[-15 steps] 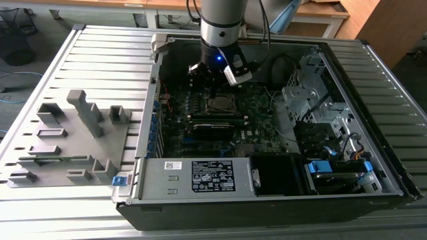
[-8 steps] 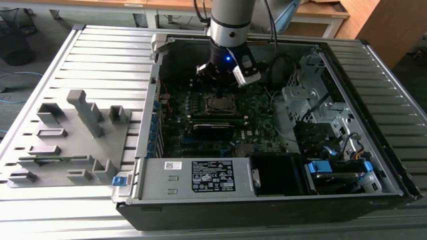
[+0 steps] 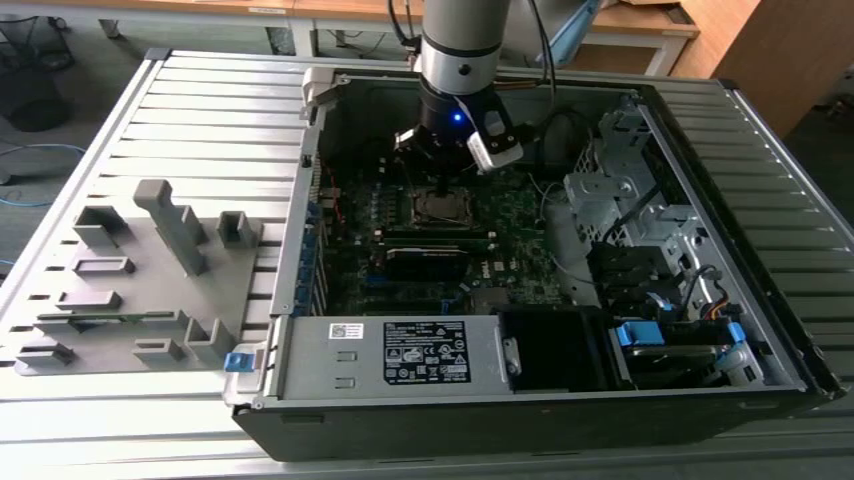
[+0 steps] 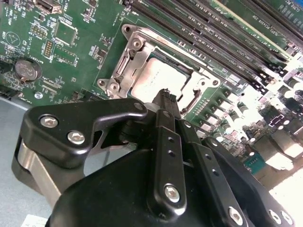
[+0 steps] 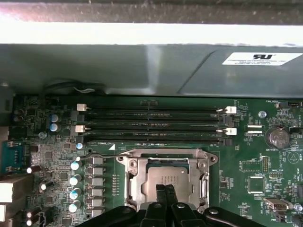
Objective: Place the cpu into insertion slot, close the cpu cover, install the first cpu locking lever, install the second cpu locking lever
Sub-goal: 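Close the cpu cover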
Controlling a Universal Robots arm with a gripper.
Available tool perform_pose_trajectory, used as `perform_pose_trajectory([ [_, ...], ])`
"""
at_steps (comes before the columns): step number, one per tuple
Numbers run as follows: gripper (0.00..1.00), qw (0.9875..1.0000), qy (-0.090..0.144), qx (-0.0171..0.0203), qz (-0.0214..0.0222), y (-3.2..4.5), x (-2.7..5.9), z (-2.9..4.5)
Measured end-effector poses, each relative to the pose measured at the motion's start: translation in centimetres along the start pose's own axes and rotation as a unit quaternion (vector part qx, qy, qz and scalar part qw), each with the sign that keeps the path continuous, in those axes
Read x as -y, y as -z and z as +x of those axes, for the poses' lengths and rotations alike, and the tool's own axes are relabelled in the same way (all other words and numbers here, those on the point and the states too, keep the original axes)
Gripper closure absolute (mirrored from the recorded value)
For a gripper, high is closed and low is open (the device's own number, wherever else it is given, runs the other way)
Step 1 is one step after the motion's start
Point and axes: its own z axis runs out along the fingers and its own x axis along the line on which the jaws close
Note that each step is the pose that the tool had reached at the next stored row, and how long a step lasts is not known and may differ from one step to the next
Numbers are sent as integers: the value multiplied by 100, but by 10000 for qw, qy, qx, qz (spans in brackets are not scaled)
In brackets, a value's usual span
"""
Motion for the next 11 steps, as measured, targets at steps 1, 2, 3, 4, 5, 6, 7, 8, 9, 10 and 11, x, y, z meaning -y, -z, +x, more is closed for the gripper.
perform_pose_trajectory([
  [1, 89, 10000, 0, 0, 0, 0, 1, 0],
  [2, 89, 10000, -3, 0, 1, 1, 5, -1],
  [3, 89, 10000, -7, 0, 2, 0, 10, -3],
  [4, 89, 10000, -12, 0, 1, -1, 15, -5],
  [5, 89, 10000, -16, 1, 1, -1, 21, -8],
  [6, 89, 10000, -21, 1, 2, -1, 29, -11],
  [7, 89, 10000, -26, 1, 2, -2, 37, -13],
  [8, 89, 10000, -29, 1, 2, -2, 42, -16],
  [9, 89, 10000, -31, 2, 1, -3, 44, -22],
  [10, 89, 10000, -32, 2, 1, -4, 45, -34],
  [11, 89, 10000, -31, 2, 2, -5, 46, -44],
])
